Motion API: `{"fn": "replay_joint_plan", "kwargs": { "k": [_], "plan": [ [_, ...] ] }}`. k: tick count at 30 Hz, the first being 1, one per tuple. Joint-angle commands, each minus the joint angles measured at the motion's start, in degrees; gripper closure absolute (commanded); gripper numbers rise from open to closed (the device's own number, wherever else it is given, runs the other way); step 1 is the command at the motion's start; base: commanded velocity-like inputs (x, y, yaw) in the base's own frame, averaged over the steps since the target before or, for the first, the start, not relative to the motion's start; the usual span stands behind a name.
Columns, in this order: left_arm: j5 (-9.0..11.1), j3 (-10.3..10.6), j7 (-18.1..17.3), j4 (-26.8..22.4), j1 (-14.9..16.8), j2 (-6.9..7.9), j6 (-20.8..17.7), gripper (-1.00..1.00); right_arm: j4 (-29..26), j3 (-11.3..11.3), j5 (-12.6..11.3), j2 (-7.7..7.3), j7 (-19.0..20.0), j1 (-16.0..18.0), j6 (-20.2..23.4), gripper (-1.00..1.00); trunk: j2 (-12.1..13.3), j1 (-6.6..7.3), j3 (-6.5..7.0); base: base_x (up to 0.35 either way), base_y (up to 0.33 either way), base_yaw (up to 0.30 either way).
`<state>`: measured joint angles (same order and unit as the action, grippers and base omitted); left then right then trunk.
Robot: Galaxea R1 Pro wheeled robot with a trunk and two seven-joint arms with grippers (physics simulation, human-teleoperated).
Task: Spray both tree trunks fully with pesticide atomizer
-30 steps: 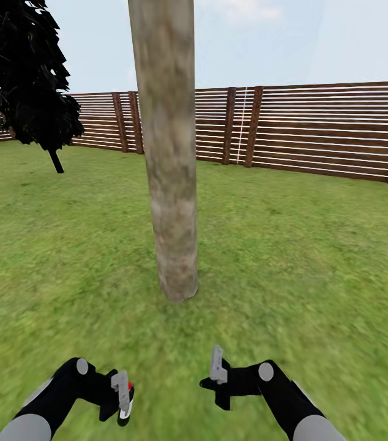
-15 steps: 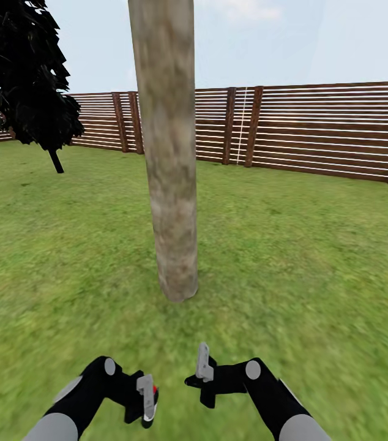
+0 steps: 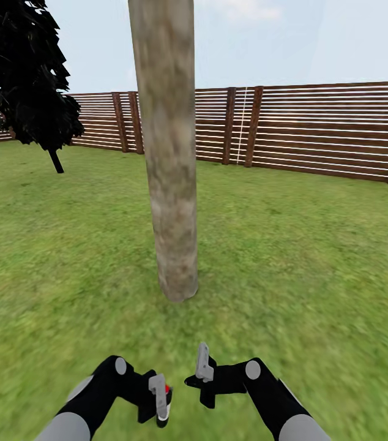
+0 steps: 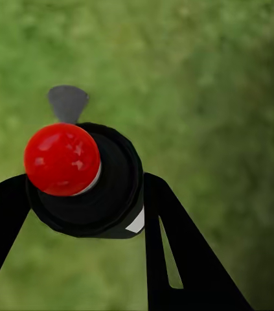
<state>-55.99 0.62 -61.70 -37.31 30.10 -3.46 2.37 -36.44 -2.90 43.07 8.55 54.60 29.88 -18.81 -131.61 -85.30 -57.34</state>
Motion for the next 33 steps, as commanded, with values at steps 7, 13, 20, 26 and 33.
{"fn": "replay_joint_plan", "kwargs": {
  "k": [7,13,20,26,33],
  "plan": [
    [0.3,0.0,-0.1,0.0,0.0,-0.80,0.1,1.00,0.0,0.0,0.1,-0.02,0.0,0.0,0.0,1.00,0.0,0.00,0.00,0.000,0.000,0.000],
    [0.4,0.0,-0.2,0.0,0.0,-1.41,1.3,1.00,0.0,0.1,0.1,-0.14,0.0,0.0,0.0,1.00,0.0,0.00,0.00,0.000,0.000,0.000],
    [0.5,0.0,-0.9,0.0,0.0,-2.45,2.7,1.00,0.1,0.1,0.2,-0.20,0.0,0.0,0.0,1.00,0.0,0.00,0.00,0.000,0.000,0.000],
    [2.0,0.0,-1.1,0.0,0.0,-2.76,2.9,1.00,0.1,0.1,0.2,-0.20,0.0,0.0,0.0,1.00,0.0,0.00,0.00,0.000,0.000,0.000],
    [3.2,0.0,-1.1,0.0,0.1,-2.78,3.0,1.00,0.1,0.1,0.2,-0.20,0.0,0.0,0.0,1.00,0.0,0.00,0.00,0.000,0.000,0.000]
  ]
}}
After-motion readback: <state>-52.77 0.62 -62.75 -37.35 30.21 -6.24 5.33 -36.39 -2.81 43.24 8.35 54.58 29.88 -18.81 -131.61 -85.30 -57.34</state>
